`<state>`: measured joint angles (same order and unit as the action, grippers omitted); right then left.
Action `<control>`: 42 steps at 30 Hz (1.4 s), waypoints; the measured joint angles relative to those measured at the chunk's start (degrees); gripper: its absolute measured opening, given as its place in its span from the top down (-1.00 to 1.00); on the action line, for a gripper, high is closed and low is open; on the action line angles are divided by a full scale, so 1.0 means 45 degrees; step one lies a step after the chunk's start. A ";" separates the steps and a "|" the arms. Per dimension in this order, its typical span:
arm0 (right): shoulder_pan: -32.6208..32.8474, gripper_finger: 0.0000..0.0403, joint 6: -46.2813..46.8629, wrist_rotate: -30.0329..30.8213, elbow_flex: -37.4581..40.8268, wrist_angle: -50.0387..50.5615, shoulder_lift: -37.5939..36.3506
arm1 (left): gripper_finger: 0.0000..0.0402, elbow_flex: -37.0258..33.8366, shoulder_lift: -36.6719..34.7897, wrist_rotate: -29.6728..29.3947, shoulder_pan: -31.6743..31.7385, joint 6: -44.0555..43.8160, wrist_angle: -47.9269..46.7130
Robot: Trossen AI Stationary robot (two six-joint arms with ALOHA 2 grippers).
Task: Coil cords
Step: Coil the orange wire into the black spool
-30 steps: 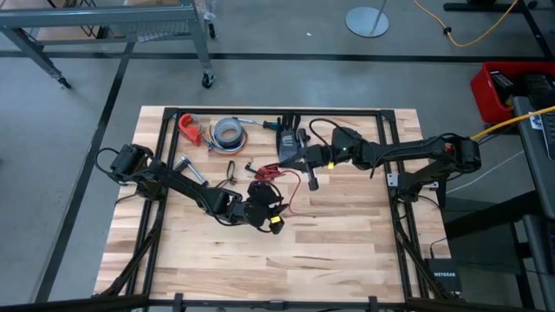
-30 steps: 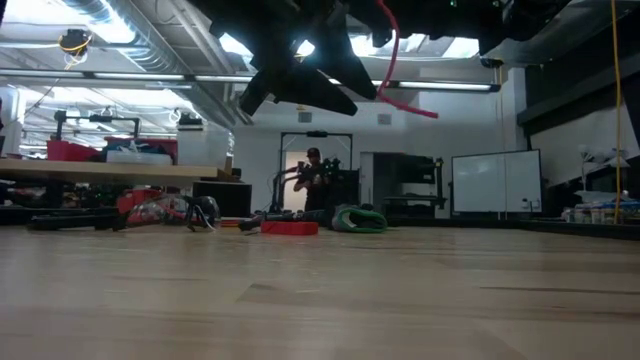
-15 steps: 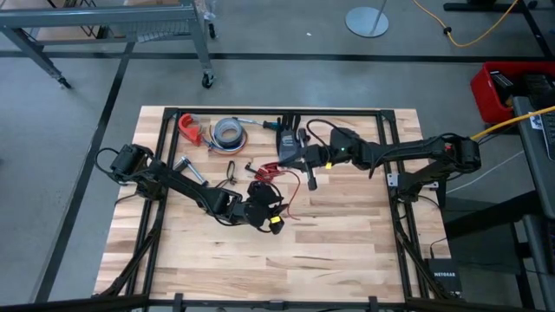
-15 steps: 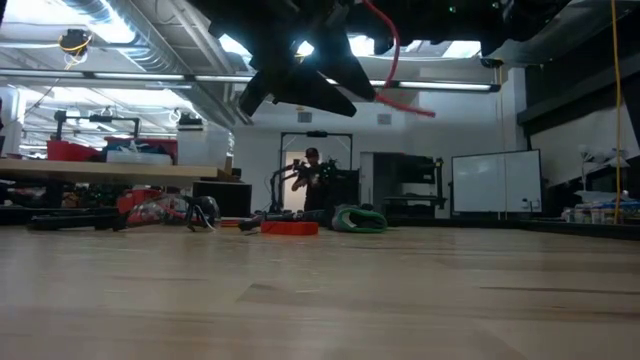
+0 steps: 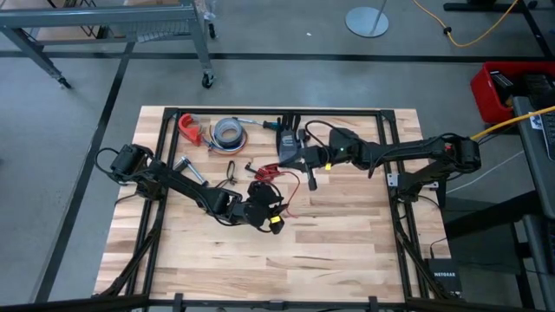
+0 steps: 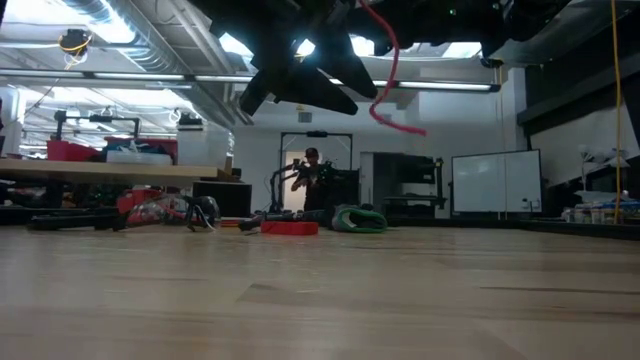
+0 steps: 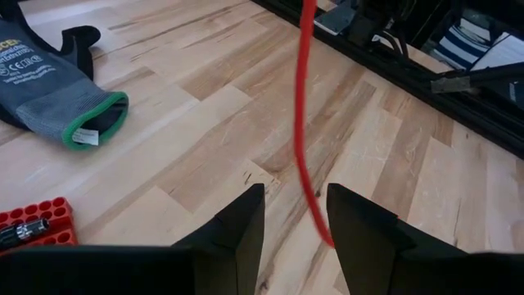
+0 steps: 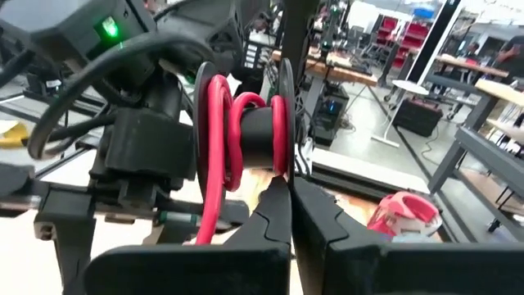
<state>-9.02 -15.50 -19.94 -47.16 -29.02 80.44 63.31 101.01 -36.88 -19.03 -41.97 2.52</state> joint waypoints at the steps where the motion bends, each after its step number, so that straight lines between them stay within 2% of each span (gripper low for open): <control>1: 0.0000 1.00 0.0002 0.0000 0.0000 -0.0132 0.0000 | 0.38 0.0000 0.0000 -0.0001 0.0000 -0.0005 -0.0004; 16: 0.0008 1.00 0.0041 0.0000 -0.0005 -0.0905 0.0000 | 0.39 0.0000 0.0000 0.0003 0.0000 -0.0010 -0.0024; 19: 0.0010 1.00 0.0041 0.0000 -0.0005 -0.0878 0.0000 | 0.50 0.0000 0.0000 0.0000 0.0000 -0.0006 -0.0167; 24: 0.0010 1.00 0.0041 0.0000 -0.0005 -0.0872 0.0000 | 0.89 0.0000 -0.0005 0.0002 0.0000 -0.0450 -0.0722; 27: 0.0010 1.00 0.0041 -0.0005 -0.0005 -0.0710 -0.0005 | 0.95 0.0000 -0.0005 -0.0007 0.0000 -0.1337 -0.1493; 42: 0.0000 1.00 -0.0030 -0.0024 -0.0019 0.4726 -0.0408 | 0.99 -0.0005 -0.0014 -0.0045 -0.0452 -0.4933 -0.6658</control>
<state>-9.02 -15.63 -20.05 -47.24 -7.75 78.61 63.29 100.95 -37.08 -21.06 -64.17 -27.44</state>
